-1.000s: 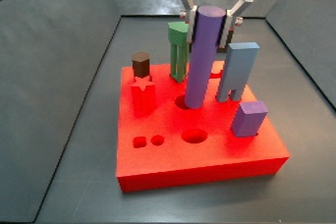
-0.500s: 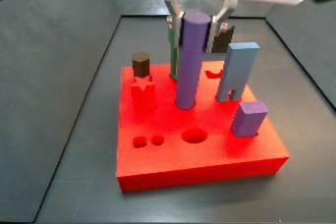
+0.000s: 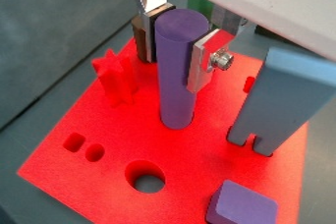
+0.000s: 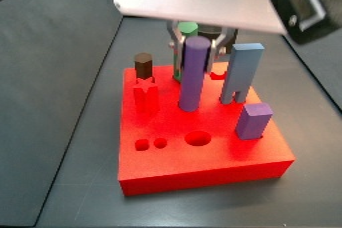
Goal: Pick up the round object. Move up. Place the round object on the fixture. Regrasp the round object. Move to above the board. Insert the round object.
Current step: Insert the round object.
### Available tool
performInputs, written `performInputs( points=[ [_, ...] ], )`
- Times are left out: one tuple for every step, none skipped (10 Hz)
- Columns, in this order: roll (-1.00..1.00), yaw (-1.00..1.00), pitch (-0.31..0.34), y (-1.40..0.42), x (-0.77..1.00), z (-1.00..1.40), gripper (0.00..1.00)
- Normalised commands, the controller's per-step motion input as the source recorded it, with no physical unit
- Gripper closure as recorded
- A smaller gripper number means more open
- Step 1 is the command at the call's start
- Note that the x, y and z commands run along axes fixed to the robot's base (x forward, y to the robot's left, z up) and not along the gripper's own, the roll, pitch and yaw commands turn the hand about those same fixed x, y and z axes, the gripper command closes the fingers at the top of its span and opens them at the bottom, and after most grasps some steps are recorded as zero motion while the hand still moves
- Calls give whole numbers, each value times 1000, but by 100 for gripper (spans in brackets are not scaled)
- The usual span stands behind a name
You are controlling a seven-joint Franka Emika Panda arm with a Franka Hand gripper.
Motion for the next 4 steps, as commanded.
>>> performInputs(
  points=[
    [-56,-3,0,0,60,-226,100],
    [-24,0,-37,0,0,-169,100],
    [0,0,-46,0,0,-20,100],
    [0,0,0,0,0,0,100]
  ],
)
